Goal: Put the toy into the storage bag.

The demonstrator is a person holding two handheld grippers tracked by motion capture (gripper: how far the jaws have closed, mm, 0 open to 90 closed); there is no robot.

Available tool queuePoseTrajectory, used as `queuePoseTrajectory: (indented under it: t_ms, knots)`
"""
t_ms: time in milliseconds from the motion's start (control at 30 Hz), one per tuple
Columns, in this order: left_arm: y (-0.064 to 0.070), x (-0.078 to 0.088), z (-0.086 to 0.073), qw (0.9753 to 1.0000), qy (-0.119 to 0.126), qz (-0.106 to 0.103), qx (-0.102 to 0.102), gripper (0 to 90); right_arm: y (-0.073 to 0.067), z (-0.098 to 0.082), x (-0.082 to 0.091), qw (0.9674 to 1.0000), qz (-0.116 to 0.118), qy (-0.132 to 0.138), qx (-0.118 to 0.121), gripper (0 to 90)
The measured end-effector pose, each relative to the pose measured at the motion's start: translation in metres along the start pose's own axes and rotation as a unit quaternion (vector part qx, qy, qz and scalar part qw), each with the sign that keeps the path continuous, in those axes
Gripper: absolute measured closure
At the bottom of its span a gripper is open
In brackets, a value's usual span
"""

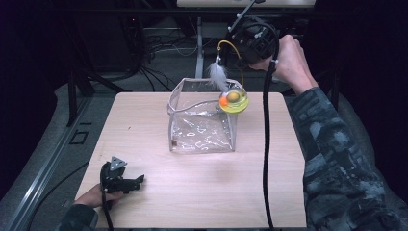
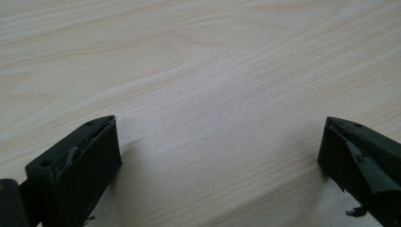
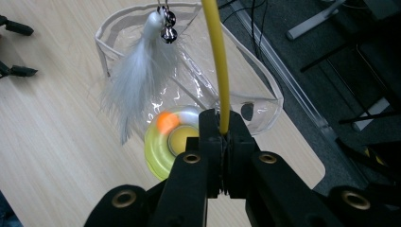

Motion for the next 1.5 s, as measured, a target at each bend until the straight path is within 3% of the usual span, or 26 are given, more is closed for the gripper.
queuePoseTrajectory:
  t_ms: [800, 1500]
  knots:
    - [0.000, 0.000, 0.000, 1.0000, 0.000, 0.000, 0.000, 0.1, 0.024, 0.030, -0.011, 0.9995, -0.012, 0.011, -0.026, 88.5]
    - [0.002, 0.000, 0.000, 1.0000, 0.003, -0.001, 0.000, 0.1, 0.045, 0.054, -0.039, 0.9986, -0.022, 0.011, -0.048, 88.6]
Point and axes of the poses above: each handheld gripper's, and its own axes: x roughly backward along the jaws, z roughly out of its top, y roughly to its right, the point moved 9 cm from there along -x, roughly forward along the jaws, and after that the axes turned 12 degrees about -y, right-handed, at the moved point
